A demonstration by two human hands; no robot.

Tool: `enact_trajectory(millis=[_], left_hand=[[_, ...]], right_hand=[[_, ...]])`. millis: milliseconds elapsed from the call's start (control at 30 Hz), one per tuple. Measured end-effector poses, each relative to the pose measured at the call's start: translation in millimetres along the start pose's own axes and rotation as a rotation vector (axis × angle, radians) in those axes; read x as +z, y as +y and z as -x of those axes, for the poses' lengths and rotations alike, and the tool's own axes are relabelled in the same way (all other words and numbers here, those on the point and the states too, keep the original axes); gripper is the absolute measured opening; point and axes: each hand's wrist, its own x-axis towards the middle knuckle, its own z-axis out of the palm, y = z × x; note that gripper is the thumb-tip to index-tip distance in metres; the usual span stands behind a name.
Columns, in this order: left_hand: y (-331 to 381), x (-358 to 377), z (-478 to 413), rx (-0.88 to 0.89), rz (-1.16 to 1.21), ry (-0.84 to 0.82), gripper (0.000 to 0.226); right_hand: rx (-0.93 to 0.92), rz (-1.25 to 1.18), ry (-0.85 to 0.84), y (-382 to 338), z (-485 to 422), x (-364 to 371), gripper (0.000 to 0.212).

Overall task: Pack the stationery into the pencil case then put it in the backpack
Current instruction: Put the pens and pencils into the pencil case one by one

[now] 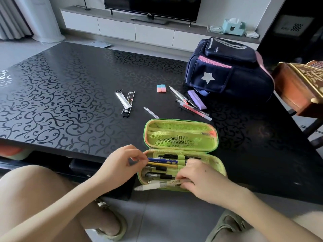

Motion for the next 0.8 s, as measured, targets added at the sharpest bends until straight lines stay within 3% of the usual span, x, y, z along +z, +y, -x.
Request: enact_trajectory(millis=[100,300,433,600,800], left_hand=[[-7.0,6.6,0.4,0.069,-0.050,-0.068,0.030],[-6.6,11.8,-2.0,0.074,-0.001,-0.076,0.039],[-6.0,6.6,-5.5,0.011,0.059,-0.013,0.018],[-5.2,5.0,-12.1,-0.021,0.047,0.004,0.013],[-13.4,-6.1,-36.8,-0.100,0.010,0.107,0.007]], right_hand=[[-0.039,-0.027,0.051,0.3,-1.1,-0.4,0.018],[0.008,-0.087,0.228,9.6,4.5,-4.2,0.015],[0.099,-0.087,0.283,16.6,15.6,-5.3,0.011],[0.082,0.002,0.263,18.8,14.4,4.0,0.012],[0.061,0.187,0.153,6.9,-5.9,-21.5,0.036]])
